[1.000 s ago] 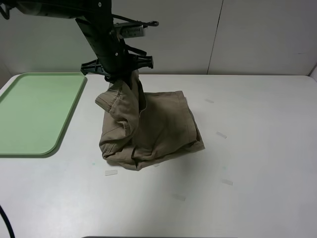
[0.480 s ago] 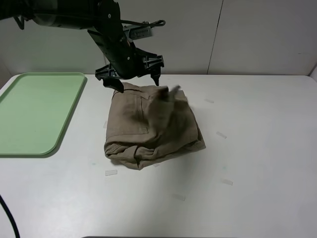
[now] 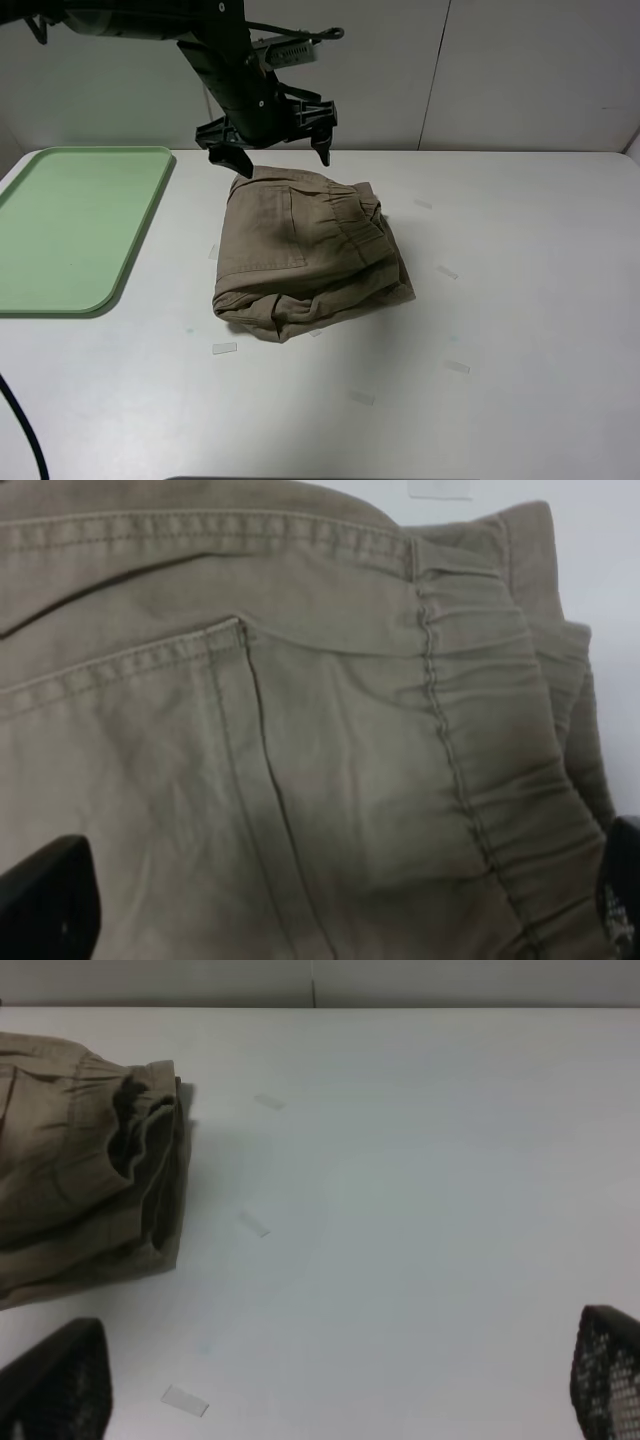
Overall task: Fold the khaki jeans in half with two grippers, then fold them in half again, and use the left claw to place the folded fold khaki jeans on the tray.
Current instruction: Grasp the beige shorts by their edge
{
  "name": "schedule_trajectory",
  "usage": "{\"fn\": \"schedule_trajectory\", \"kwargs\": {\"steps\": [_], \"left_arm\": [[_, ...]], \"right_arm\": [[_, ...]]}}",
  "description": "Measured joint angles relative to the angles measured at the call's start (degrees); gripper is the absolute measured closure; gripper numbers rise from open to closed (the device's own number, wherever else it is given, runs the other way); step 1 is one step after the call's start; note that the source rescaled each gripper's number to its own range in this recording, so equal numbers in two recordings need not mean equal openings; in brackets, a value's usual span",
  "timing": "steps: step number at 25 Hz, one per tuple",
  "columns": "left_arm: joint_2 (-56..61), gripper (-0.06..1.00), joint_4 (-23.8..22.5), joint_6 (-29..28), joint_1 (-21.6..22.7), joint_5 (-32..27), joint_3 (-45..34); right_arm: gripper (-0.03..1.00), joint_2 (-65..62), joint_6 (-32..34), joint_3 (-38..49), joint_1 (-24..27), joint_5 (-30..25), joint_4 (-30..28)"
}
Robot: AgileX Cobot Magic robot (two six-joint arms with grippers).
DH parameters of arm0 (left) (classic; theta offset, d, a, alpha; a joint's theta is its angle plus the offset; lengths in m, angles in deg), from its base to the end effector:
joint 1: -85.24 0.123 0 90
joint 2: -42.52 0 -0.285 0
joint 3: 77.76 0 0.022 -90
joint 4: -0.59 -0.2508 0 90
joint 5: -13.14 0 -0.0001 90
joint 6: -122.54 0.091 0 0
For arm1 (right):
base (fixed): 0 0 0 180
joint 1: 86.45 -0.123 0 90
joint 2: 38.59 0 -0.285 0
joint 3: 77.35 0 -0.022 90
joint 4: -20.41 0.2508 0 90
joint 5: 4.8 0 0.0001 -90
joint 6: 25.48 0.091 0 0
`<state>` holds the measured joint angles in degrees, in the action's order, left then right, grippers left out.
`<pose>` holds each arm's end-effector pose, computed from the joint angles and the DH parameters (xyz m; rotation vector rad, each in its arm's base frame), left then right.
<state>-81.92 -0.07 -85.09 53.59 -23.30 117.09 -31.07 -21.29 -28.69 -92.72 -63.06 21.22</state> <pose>0.3882 -0.2385 0.2192 0.1003 2.5937 -0.3812 -0.0037 0.0007 0.2804 -0.0366 1.9994 0.1341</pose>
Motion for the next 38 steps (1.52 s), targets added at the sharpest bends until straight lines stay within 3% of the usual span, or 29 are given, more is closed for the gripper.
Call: {"fn": "schedule_trajectory", "kwargs": {"steps": [5,10,13,20,27,38], "left_arm": [[0.25,-0.06,0.66,0.23,0.00,-5.98,0.14],[1.91,-0.06,-1.98,0.23,0.47,-14.20,0.14],[2.56,-0.06,-3.18,0.23,1.62,-15.35,-0.73],[2.22,-0.06,-3.43,-1.97,2.80,-7.35,-9.23],[-2.94,-0.06,-1.13,-3.48,3.05,1.78,-10.87],[-8.12,-0.06,0.66,-3.60,3.07,4.55,-11.15]], "right_arm": [[-0.03,0.00,0.00,0.00,0.00,-0.06,0.01],[-0.03,0.00,0.00,0.00,0.00,-0.06,0.01],[-0.03,0.00,0.00,0.00,0.00,-0.06,0.01],[-0.03,0.00,0.00,0.00,0.00,-0.01,0.12],[-0.03,0.00,0.00,0.00,0.00,-0.01,0.17],[-0.03,-0.11,0.00,0.00,0.00,-0.01,0.17]]}}
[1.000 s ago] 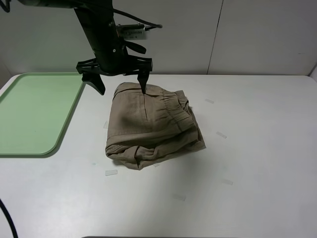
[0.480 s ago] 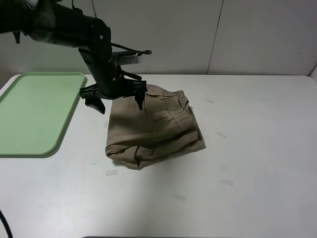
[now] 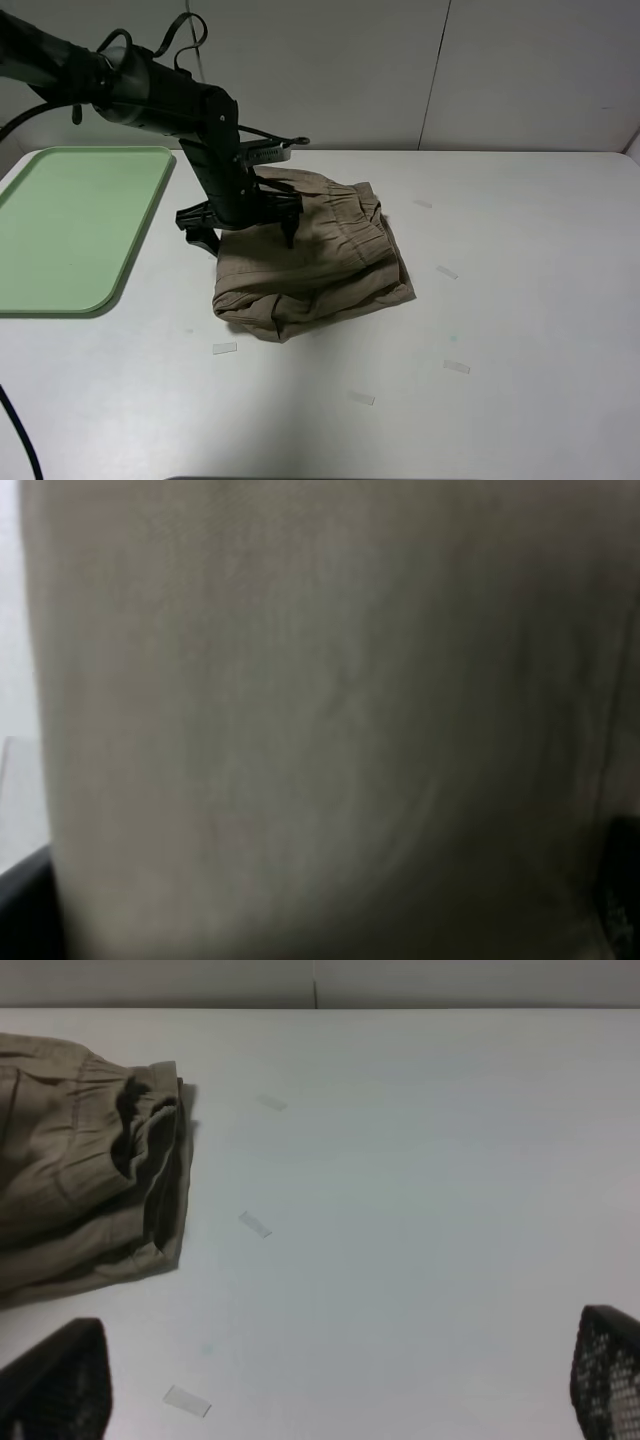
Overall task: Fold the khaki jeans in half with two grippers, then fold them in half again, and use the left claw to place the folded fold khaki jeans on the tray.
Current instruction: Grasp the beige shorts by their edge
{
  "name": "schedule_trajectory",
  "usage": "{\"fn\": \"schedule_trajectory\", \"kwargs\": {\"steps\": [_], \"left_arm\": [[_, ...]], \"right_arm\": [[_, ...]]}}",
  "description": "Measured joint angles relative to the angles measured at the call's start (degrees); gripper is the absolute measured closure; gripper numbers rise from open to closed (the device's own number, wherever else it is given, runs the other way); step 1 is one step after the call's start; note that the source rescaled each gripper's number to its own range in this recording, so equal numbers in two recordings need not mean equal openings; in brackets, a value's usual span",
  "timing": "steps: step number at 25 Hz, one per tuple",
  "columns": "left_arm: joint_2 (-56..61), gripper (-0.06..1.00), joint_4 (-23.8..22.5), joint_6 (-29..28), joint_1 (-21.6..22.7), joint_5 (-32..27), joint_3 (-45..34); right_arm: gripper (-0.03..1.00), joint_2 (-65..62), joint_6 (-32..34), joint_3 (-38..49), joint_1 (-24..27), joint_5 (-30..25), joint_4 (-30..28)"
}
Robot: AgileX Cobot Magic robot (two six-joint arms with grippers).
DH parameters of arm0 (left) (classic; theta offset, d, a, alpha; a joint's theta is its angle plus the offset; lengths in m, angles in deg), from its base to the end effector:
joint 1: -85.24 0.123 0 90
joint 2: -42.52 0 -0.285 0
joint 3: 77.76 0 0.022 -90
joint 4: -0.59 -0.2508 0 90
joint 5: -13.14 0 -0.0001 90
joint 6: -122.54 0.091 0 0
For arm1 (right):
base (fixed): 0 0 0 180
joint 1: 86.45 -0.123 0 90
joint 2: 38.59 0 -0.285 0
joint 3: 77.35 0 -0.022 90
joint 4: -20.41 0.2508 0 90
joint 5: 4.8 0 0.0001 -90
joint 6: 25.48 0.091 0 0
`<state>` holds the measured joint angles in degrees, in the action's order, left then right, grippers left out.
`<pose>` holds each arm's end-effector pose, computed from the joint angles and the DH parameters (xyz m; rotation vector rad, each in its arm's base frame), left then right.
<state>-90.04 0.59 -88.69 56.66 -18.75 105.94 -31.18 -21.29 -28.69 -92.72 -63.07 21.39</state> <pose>0.3792 -0.2066 0.1068 -0.0657 2.8398 -0.2402 -0.0041 0.0009 0.2804 -0.0367 1.9978 0.1378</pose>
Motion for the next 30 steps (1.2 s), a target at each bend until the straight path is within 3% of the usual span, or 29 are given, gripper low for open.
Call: {"fn": "schedule_trajectory", "kwargs": {"steps": [12,15,22,30], "left_arm": [[-1.13,-0.02,0.00,0.00,-0.05,5.74,0.00],[-1.41,0.13,0.00,0.00,-0.11,6.59,0.00],[-1.67,0.69,0.75,0.00,-0.60,8.72,0.00],[-1.69,0.72,0.79,2.87,-0.54,5.17,2.60]], "right_arm": [[-0.03,0.00,0.00,0.00,0.00,0.00,0.00],[-0.03,0.00,0.00,0.00,0.00,0.00,0.00],[-0.03,0.00,0.00,0.00,0.00,0.00,0.00],[-0.03,0.00,0.00,0.00,0.00,0.00,0.00]]}}
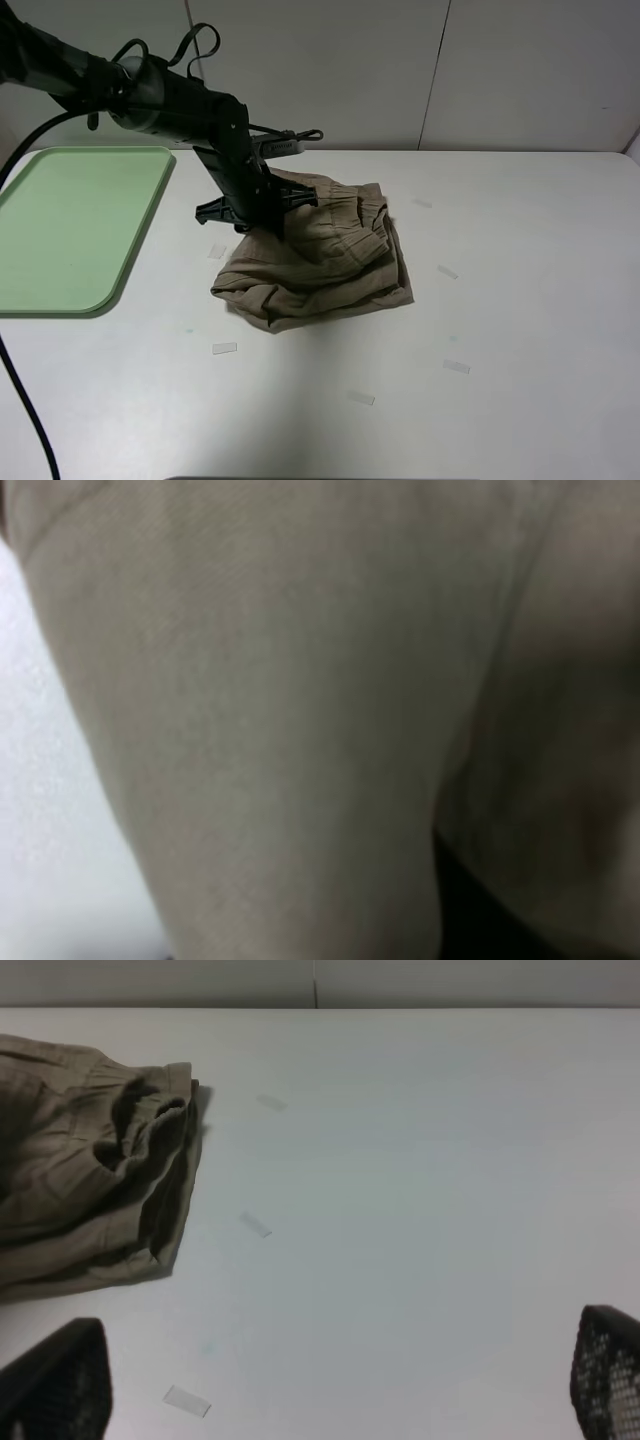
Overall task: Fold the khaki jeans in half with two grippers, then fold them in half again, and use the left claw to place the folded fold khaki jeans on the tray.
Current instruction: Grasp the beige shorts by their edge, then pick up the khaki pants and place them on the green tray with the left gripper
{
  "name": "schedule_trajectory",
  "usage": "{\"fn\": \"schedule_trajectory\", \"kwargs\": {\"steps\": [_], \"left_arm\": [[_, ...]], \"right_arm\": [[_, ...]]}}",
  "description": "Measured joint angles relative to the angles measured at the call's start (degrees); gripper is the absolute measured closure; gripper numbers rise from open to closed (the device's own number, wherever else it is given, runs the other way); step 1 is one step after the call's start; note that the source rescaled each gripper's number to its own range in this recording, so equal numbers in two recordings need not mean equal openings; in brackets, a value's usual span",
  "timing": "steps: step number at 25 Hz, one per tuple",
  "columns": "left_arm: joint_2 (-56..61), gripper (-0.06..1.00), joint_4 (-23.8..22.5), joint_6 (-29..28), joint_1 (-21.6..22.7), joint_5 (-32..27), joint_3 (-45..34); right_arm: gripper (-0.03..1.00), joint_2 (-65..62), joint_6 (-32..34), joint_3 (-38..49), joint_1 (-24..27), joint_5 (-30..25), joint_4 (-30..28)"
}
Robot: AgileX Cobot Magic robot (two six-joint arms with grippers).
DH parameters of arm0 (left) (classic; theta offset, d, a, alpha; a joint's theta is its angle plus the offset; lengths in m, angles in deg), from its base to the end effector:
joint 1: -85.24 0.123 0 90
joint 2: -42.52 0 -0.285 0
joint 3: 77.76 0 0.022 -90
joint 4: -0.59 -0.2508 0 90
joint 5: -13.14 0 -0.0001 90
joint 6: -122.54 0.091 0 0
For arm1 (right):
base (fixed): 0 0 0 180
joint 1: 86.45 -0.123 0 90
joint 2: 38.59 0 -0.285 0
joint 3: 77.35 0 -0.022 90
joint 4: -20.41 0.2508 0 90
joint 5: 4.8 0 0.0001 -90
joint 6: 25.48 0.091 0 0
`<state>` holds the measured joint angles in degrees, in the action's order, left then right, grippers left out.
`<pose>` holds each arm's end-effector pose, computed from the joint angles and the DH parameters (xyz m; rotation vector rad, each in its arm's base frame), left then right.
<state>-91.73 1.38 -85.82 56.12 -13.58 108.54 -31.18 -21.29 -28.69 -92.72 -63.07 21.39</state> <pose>0.3920 -0.2190 0.1080 0.0032 2.7419 -0.3070 -0.0041 0.0009 0.2804 -0.0367 1.9978 0.1378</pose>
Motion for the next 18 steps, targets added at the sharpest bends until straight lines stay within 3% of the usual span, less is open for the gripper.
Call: {"fn": "schedule_trajectory", "kwargs": {"steps": [8,18], "left_arm": [[2.88,0.72,-5.21,5.02,3.30,-12.74,5.07],[6.87,0.72,-6.21,15.50,14.06,-21.55,5.37]], "right_arm": [[-0.03,0.00,0.00,0.00,0.00,0.00,0.00],[-0.03,0.00,0.00,0.00,0.00,0.00,0.00]]}}
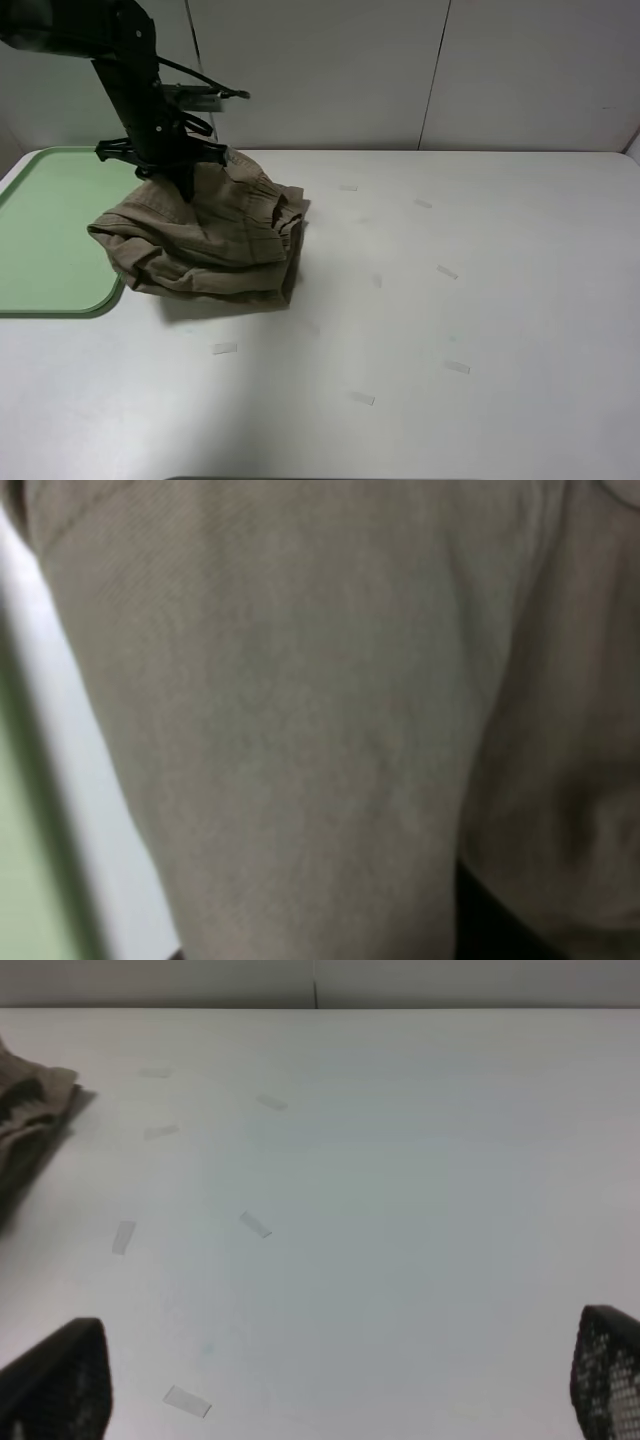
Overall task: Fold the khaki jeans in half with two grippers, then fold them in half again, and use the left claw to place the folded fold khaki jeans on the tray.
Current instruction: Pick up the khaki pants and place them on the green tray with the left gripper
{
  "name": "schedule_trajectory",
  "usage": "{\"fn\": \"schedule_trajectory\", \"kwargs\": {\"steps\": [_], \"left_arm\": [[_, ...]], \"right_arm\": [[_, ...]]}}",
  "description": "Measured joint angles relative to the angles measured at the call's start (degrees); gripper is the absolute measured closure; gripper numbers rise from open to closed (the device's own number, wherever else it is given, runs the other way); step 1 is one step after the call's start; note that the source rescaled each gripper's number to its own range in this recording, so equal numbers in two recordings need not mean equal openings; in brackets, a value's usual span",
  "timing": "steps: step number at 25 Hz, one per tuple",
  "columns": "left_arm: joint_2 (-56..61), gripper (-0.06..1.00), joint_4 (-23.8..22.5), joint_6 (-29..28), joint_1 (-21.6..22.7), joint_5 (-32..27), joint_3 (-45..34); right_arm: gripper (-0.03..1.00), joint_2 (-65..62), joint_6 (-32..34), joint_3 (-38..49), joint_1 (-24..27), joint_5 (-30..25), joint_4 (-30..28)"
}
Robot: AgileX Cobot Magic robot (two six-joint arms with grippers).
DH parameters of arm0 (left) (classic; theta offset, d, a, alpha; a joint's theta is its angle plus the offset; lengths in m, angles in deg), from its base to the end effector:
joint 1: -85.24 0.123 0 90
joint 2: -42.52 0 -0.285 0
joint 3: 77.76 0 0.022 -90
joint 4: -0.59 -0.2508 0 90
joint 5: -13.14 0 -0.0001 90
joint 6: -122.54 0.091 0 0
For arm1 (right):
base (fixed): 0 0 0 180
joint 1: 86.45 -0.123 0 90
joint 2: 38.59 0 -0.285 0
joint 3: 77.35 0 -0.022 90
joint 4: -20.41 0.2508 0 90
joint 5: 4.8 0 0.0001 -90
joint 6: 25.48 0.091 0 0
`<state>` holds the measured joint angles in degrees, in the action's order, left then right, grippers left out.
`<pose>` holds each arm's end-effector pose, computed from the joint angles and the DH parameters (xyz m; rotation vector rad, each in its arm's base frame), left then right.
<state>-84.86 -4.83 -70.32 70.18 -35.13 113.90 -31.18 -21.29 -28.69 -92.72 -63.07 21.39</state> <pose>0.4204 -0.1065 0.1732 0.1304 2.8486 0.0133 -0.0041 0.0009 0.2804 -0.0367 1.9978 0.1378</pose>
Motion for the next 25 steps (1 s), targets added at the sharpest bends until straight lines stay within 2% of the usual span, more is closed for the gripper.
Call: {"fn": "schedule_trajectory", "kwargs": {"steps": [6,16,21,25], "left_arm": [[0.05,0.72,0.00,5.72,7.34,-3.69,0.00],[0.47,0.72,-0.20,14.53,18.63,-3.35,0.00],[0.41,0.72,-0.76,18.01,21.87,-2.43,0.00],[-0.79,0.72,-4.33,18.31,22.20,-1.28,0.00]], "right_arm": [[-0.03,0.00,0.00,0.00,0.00,0.00,0.00],[-0.03,0.00,0.00,0.00,0.00,0.00,0.00],[-0.03,0.00,0.00,0.00,0.00,0.00,0.00],[-0.03,0.00,0.00,0.00,0.00,0.00,0.00]]}}
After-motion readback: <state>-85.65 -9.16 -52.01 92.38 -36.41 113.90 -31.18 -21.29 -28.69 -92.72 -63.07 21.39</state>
